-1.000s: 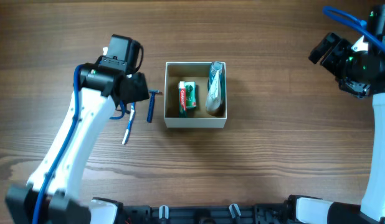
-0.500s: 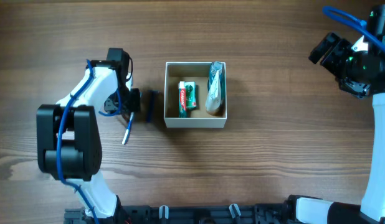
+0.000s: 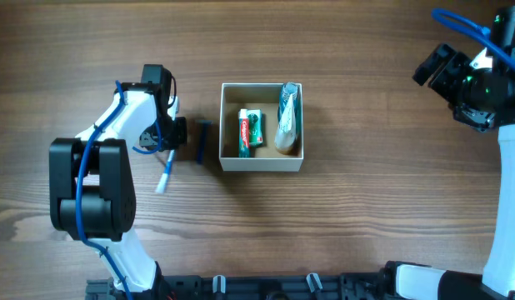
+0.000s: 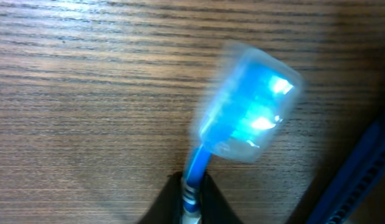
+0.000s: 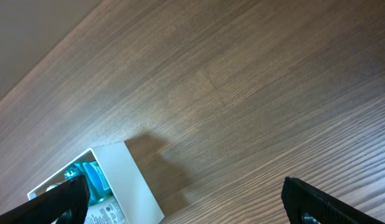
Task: Pack container
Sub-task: 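Grasp the blue toothbrush with the left gripper, then place the toothbrush into the box with the left gripper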
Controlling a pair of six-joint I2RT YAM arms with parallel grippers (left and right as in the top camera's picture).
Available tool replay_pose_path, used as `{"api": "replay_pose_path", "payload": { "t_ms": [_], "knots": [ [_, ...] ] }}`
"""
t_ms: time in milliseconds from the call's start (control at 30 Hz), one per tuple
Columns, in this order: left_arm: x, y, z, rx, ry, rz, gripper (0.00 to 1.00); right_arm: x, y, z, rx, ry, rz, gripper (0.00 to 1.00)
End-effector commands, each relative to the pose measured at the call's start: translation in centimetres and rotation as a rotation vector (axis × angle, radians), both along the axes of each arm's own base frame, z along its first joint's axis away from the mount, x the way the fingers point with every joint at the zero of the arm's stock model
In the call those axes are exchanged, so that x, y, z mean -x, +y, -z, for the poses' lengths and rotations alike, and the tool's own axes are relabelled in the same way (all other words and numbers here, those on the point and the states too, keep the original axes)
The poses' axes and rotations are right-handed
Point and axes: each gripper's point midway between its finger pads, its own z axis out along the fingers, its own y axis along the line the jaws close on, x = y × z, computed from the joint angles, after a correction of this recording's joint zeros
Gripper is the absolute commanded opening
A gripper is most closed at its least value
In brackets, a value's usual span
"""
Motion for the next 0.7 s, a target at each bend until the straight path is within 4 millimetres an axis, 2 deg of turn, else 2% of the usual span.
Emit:
{"api": "replay_pose_path", "payload": {
  "t_ms": [0, 100, 200, 333, 433, 533, 667],
  "knots": [
    [2.2, -1.0, 1.1, 0.051, 0.075, 0.0, 0.04, -0.1, 0.0, 0.4, -0.009, 0.011, 0.0, 1.0],
    [1.6, -1.1, -1.4, 0.052, 0.041, -0.037, 0.04, -0.1, 0.0, 0.4, -0.009, 0.011, 0.001, 1.0],
    [0.5, -1.8, -7.1, 0.083, -0.047, -0.082, 0.04, -0.1, 0.0, 0.4, -0.009, 0.011, 0.001, 1.0],
    [-0.4, -4.7, -14.8, 0.167, -0.237, -0.067, 0.04, -0.1, 0.0, 0.4, -0.009, 0.011, 0.001, 1.0],
    [-0.1, -7.2, -18.4, 0.217, -0.352, -0.075, 0.04, -0.1, 0.0, 0.4, -0.009, 0.011, 0.001, 1.0],
    [0.0, -10.4, -19.7, 0.273, -0.399, -0.083, 0.04, -0.1, 0.0, 0.4, -0.009, 0.012, 0.0, 1.0],
    [-1.6, -14.4, -18.7, 0.321, -0.441, -0.072, 0.04, -0.1, 0.0, 0.4, -0.009, 0.011, 0.0, 1.0]
  ]
}}
